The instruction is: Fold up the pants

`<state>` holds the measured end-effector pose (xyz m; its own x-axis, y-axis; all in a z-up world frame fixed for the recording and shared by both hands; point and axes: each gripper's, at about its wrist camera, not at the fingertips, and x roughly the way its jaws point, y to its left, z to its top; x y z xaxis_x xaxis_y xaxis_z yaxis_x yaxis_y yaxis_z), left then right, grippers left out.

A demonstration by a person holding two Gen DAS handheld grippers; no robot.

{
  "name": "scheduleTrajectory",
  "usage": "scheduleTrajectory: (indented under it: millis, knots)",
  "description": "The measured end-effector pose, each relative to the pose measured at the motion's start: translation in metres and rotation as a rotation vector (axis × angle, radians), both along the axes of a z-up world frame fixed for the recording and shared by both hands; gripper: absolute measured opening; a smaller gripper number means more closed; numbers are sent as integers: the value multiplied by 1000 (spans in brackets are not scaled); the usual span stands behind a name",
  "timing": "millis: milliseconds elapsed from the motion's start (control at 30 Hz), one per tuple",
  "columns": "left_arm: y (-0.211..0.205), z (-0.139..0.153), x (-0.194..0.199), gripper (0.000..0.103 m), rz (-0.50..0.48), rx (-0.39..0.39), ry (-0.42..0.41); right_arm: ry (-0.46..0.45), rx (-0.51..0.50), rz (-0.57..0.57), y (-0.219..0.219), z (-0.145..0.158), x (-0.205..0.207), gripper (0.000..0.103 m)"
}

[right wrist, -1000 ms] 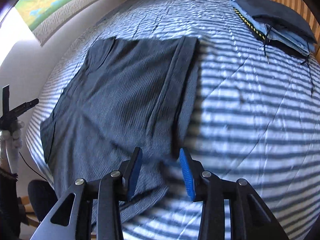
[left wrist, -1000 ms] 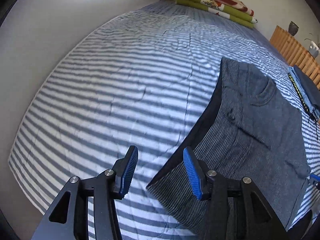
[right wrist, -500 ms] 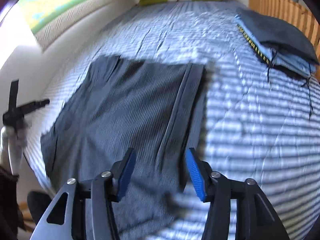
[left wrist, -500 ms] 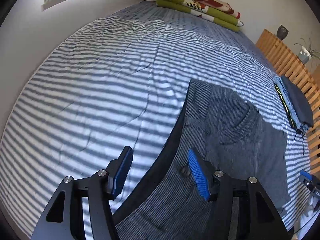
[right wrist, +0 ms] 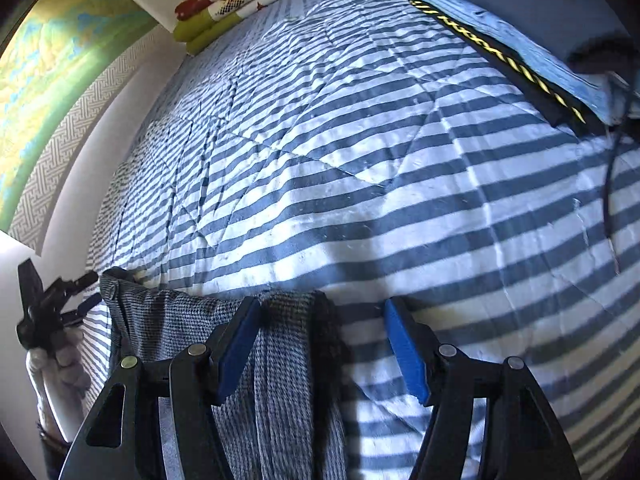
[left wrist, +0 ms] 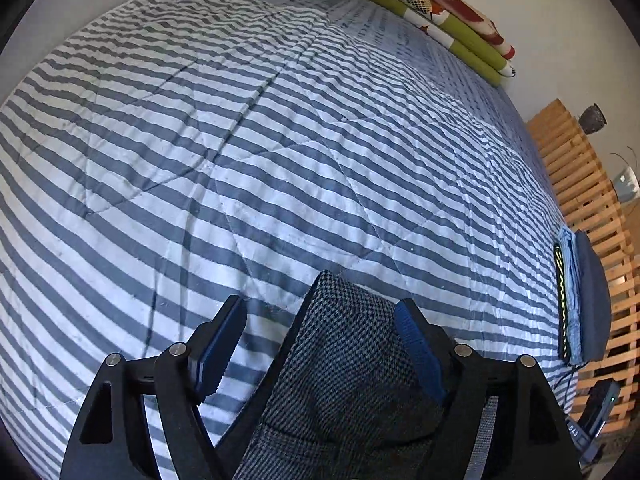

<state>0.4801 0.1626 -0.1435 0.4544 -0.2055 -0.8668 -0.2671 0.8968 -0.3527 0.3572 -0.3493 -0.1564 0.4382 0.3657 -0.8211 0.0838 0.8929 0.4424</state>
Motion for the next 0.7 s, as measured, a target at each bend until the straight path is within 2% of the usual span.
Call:
scheduleTrajectory:
  millis: [67, 100, 133, 167, 233, 400, 533, 700]
  knots:
    - [-2, -8, 8, 49, -7, -17, 12, -3, 12, 44, 5, 1, 4, 41]
    - [-5, -11, 10, 28, -23, -39, 25, 2, 12, 53, 7, 3, 3, 30]
    - [-6, -12, 11, 17, -26, -38, 25, -9, 3, 53, 8, 5, 3, 29]
    - [-8, -10, 11, 11, -30, -18, 15, -20, -1, 59, 10, 9, 1, 27]
    - [-11, -4, 5, 9, -49, 4, -16, -42, -9, 59, 11, 18, -4, 22]
    - [-4, 26, -25, 8, -64, -3, -93, -138, -11, 50, 6, 57, -35, 19]
    - [11, 58, -67, 8, -71, -26, -150, -226, -26, 65, 7, 98, -72, 18]
    - [26, 91, -132, 8, -58, -29, -218, -357, -121, 145, 37, 148, -134, 18]
